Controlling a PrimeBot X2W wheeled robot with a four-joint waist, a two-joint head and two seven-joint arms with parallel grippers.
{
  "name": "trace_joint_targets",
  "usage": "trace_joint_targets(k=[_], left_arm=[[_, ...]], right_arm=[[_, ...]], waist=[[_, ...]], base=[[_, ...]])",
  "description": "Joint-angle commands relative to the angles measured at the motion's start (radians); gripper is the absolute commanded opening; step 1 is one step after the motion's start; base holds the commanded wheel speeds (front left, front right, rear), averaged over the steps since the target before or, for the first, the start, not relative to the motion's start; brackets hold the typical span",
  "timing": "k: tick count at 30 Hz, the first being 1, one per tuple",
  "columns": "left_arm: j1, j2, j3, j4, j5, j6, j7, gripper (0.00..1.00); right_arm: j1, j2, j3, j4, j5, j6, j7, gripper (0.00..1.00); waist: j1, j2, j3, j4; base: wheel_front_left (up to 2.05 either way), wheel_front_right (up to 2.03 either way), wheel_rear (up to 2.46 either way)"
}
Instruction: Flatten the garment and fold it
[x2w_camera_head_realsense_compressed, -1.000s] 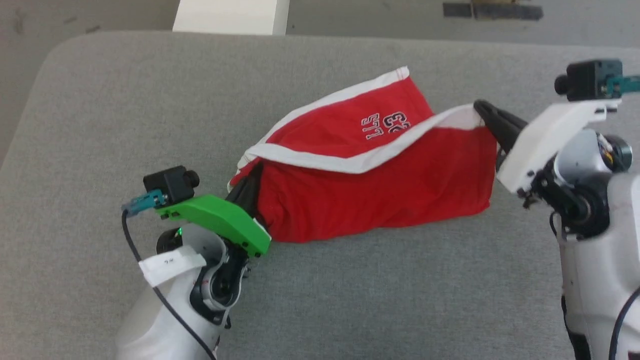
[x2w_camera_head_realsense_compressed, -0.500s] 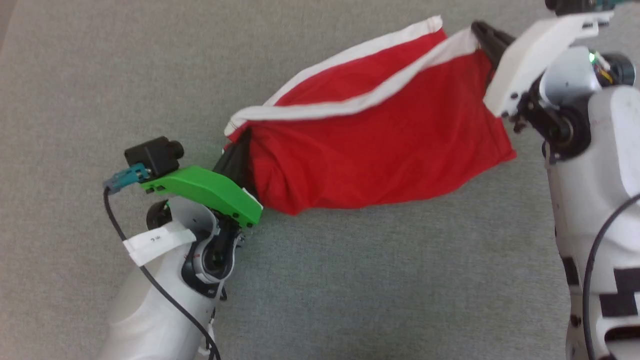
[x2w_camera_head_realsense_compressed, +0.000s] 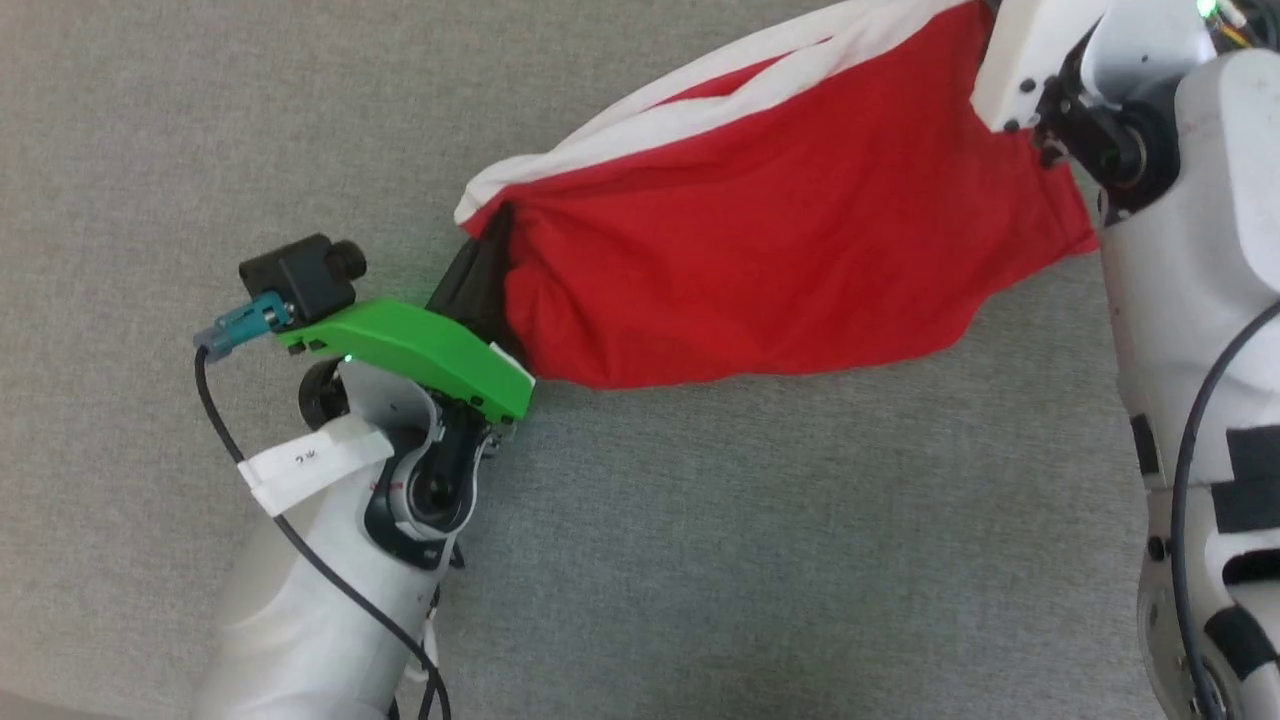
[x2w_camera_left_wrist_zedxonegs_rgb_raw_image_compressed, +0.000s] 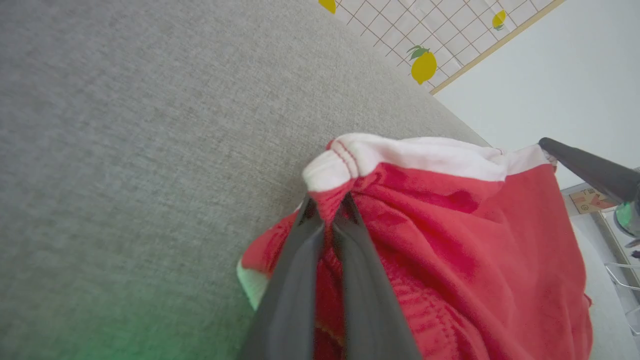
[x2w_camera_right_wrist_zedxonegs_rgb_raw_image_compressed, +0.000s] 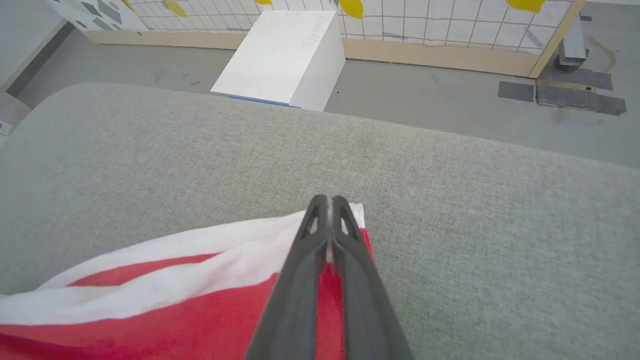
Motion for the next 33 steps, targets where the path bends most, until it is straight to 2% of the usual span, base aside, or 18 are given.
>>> trace_joint_targets(k=[1, 6, 13, 14, 15, 16, 25, 33], left_arm=[[-0.012, -0.009, -0.005, 0.013, -0.003, -0.009, 0.000, 0.00], [-0.019, -0.013, -0.015, 0.023, -0.004, -0.009, 0.010, 0.00], [-0.012, -0.013, -0.023, 0.055, -0.018, 0.020, 0.054, 0.00], [-0.012, -0.012, -0.023, 0.056, -0.020, 0.021, 0.057, 0.13], [-0.011, -0.013, -0.025, 0.058, -0.024, 0.020, 0.065, 0.47], [-0.010, -0.014, -0.027, 0.060, -0.029, 0.022, 0.074, 1.00], [-0.003, -0.001, -0.020, 0.047, -0.040, 0.040, 0.093, 1.00], [0.040, 0.038, 0.010, 0.006, -0.040, 0.073, 0.083, 1.00]], right_arm=[[-0.025, 0.005, -0.005, 0.018, -0.019, -0.001, -0.007, 0.00], [-0.054, 0.010, -0.011, 0.076, -0.063, -0.001, 0.003, 0.00], [-0.070, 0.016, 0.001, 0.134, -0.103, -0.001, 0.025, 0.00], [-0.072, 0.017, 0.000, 0.138, -0.102, -0.001, 0.021, 0.19], [-0.073, 0.018, 0.002, 0.142, -0.099, -0.001, 0.019, 0.53], [-0.073, 0.019, 0.005, 0.147, -0.095, -0.001, 0.017, 1.00], [-0.089, 0.022, 0.011, 0.146, -0.020, -0.001, -0.046, 1.00], [-0.054, 0.014, 0.019, 0.129, 0.052, -0.001, -0.081, 1.00]], waist=[[0.0000, -0.0001, 0.014, 0.010], [0.0000, -0.0001, 0.023, 0.010], [0.0000, -0.0001, 0.026, 0.005], [0.0000, -0.0001, 0.026, 0.004], [0.0000, -0.0001, 0.024, 0.004], [0.0000, -0.0001, 0.022, 0.003], [0.0000, -0.0001, -0.024, -0.003], [0.0000, -0.0001, -0.119, -0.014]], base=[[0.00, 0.00, 0.00], [0.00, 0.00, 0.00], [0.00, 0.00, 0.00], [0.00, 0.00, 0.00], [0.00, 0.00, 0.00], [0.00, 0.00, 0.00], [0.00, 0.00, 0.00], [0.00, 0.00, 0.00]])
